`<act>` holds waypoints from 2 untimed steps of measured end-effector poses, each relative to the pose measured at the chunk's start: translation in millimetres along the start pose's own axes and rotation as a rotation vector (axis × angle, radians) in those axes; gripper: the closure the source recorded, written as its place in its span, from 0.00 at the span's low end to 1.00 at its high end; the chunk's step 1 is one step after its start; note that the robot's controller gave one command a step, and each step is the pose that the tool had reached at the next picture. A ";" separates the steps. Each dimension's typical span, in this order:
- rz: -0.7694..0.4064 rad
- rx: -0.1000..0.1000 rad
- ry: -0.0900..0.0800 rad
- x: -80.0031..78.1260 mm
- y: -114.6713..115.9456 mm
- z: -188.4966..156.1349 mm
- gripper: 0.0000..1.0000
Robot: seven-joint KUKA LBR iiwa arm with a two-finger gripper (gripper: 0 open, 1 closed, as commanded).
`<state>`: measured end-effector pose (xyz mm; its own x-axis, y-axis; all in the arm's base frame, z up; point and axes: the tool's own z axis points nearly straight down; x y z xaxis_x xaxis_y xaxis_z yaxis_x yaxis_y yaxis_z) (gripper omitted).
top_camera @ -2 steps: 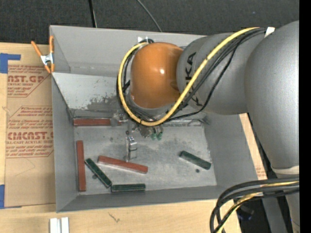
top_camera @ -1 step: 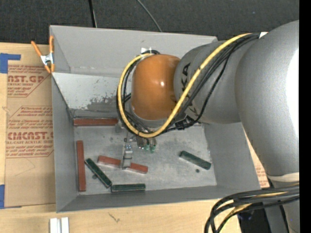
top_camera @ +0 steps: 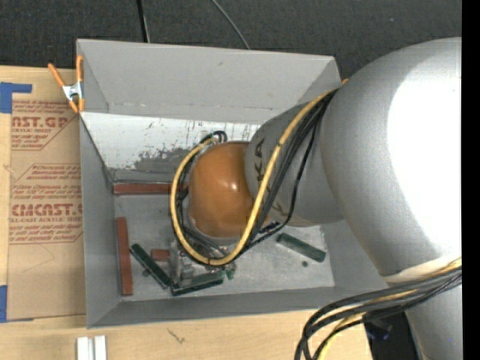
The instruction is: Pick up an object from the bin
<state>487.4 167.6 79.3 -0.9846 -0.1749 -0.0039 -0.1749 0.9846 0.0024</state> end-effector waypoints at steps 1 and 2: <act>0.000 0.000 0.000 0.0 0.0 0.0 1.00; -0.117 -0.002 -0.024 -7.6 31.5 5.1 0.00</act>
Offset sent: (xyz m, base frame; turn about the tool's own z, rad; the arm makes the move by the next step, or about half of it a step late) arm -0.0052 0.0301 -0.0093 -0.1183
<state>489.4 200.0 74.3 -0.9570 -0.2888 -0.0284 -0.2890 0.9573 0.0021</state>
